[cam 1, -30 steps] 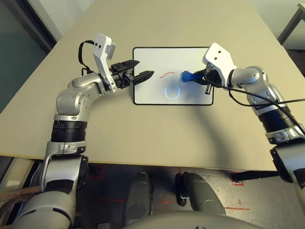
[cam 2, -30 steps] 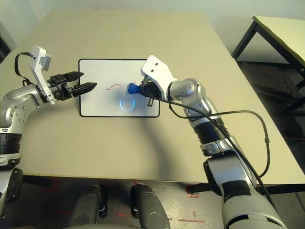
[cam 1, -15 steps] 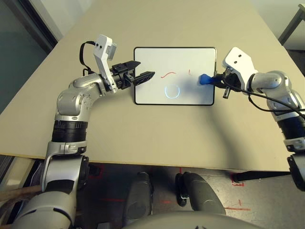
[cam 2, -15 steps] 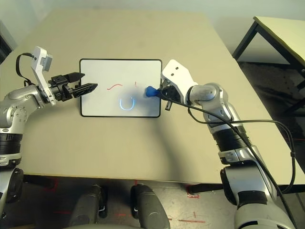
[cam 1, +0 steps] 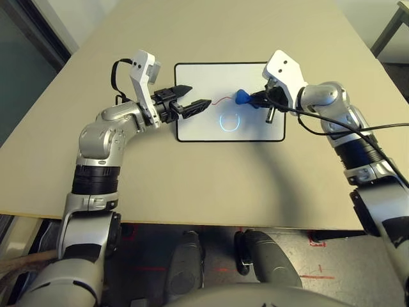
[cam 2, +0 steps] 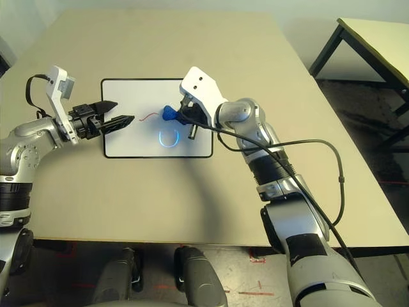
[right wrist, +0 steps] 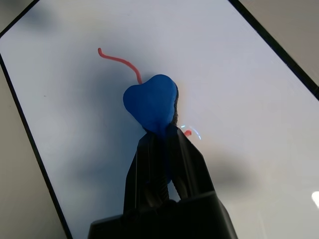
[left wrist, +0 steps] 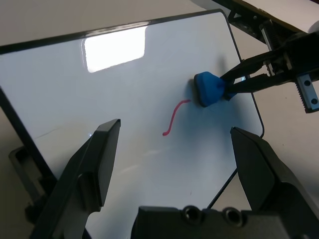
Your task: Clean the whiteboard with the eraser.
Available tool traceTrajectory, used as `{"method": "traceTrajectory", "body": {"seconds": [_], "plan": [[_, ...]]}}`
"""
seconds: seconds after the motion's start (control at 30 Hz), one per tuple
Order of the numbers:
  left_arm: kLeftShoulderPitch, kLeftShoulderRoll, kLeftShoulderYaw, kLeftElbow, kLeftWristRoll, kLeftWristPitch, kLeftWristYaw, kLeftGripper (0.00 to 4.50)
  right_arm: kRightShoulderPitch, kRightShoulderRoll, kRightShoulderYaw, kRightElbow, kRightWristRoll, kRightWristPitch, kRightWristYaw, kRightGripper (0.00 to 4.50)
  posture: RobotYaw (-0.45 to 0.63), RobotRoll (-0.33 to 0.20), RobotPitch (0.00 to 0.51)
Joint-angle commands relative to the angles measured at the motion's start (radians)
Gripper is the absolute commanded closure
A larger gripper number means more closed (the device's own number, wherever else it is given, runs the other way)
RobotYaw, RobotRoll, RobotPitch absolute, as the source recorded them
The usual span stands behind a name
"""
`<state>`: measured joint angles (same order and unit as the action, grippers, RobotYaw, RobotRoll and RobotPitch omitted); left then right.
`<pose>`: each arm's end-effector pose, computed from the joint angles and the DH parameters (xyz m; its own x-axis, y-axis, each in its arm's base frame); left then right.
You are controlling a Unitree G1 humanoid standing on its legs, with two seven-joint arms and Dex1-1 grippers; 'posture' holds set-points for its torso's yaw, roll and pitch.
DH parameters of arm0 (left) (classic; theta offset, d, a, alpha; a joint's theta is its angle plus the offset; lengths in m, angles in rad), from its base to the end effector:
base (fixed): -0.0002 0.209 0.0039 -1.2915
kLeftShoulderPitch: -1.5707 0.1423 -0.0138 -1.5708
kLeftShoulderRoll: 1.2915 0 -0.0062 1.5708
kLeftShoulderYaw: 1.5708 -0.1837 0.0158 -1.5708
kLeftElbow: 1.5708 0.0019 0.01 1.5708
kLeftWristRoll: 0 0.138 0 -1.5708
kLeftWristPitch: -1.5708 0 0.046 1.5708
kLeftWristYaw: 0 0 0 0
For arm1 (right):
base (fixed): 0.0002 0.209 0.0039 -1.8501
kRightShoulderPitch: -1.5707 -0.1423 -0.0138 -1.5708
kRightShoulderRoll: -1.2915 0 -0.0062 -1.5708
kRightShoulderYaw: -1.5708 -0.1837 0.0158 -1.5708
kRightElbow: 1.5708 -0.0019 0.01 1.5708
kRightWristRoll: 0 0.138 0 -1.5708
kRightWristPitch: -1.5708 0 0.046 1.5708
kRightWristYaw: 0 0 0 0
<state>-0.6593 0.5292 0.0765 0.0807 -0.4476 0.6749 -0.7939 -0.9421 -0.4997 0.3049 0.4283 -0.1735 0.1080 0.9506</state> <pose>0.2969 0.2218 0.1961 0.6714 -0.7354 -0.0922 0.7378 0.6749 -0.0103 0.3384 -0.1620 0.2203 0.5994 0.6854 -0.4135 -0.7154 0.2268 -0.6609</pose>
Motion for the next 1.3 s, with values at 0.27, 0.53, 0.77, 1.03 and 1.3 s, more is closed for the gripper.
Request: {"method": "traceTrajectory", "body": {"seconds": [0.27, 0.53, 0.77, 1.03, 1.3], "plan": [[0.014, -0.008, -0.004, -0.014, -0.009, 0.009, 0.003, 0.00, 0.018, -0.139, -0.007, 0.022, -0.028, 0.023, 0.045, 4.46, -0.04, 0.000, 0.173], [0.012, -0.009, -0.004, -0.019, -0.011, 0.015, 0.003, 0.00, 0.034, -0.084, 0.029, -0.020, -0.028, 0.065, 0.050, 4.46, -0.03, 0.000, 0.173], [0.020, -0.007, 0.001, -0.034, -0.014, 0.026, 0.009, 0.00, 0.043, -0.023, 0.064, -0.030, -0.042, 0.081, 0.057, 4.46, -0.01, 0.000, 0.172], [0.032, -0.005, 0.003, -0.051, -0.026, 0.034, 0.021, 0.00, -0.017, -0.068, 0.044, 0.035, -0.074, 0.072, 0.059, 4.46, -0.01, 0.000, 0.169], [0.041, -0.013, 0.001, -0.059, -0.032, 0.031, 0.029, 0.00, -0.133, -0.082, 0.032, 0.146, -0.086, 0.051, 0.015, 4.48, -0.01, 0.000, 0.157]]}}
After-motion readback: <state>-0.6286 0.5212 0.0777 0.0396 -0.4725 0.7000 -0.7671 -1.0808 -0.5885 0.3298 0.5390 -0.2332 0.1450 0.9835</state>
